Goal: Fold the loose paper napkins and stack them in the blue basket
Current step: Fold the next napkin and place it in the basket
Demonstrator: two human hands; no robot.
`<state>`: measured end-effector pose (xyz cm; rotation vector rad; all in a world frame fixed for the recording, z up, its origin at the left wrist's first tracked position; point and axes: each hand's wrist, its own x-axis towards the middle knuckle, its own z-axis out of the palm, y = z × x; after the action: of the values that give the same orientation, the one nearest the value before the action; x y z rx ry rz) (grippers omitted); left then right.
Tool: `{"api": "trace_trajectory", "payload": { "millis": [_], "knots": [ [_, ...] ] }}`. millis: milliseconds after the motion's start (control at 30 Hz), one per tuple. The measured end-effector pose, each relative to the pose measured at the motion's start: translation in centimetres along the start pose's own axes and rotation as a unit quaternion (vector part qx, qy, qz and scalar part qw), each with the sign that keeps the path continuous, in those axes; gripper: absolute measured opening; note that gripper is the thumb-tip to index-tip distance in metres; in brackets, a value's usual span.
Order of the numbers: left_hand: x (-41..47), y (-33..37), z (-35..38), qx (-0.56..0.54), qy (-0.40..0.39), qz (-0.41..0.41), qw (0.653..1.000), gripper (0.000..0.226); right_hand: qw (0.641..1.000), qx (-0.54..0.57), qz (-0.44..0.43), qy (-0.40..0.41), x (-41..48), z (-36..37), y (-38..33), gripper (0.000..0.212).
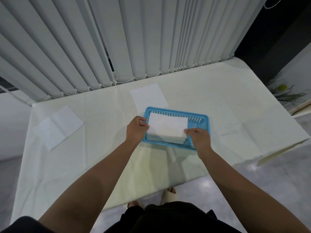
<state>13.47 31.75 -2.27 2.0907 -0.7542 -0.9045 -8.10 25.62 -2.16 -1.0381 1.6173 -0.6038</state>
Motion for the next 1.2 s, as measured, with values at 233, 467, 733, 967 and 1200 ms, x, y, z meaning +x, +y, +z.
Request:
{"api": "trace_trajectory", "payload": {
  "millis": [233, 467, 733, 967, 1200],
  "knots": [
    [0.0, -0.3, 0.4, 0.013, -0.011, 0.005, 1.0, 0.02, 1.0, -0.003, -0.005, 0.009, 0.1, 0.0, 0.5, 0.012],
    [-0.4, -0.4, 0.6, 0.037, -0.019, 0.025, 0.999, 0.019, 0.999, -0.018, -0.023, 0.016, 0.3, 0.0, 1.3, 0.016],
    [-1.0, -0.1, 0.7, 0.023, 0.029, 0.011, 0.999, 0.023, 0.995, -0.082, -0.063, -0.008, -0.7, 0.1, 1.5, 0.035],
    [-0.7, 1.2, 1.1, -0.004, -0.053, -0.025, 0.998, 0.04, 0.984, -0.131, -0.104, -0.064, -2.1, 0.3, 1.1, 0.029],
    [-0.9, 1.8, 1.8, -0.021, -0.095, -0.041, 0.994, 0.046, 0.981, -0.142, -0.105, -0.081, -2.0, 0.5, 1.5, 0.022]
  ]
}}
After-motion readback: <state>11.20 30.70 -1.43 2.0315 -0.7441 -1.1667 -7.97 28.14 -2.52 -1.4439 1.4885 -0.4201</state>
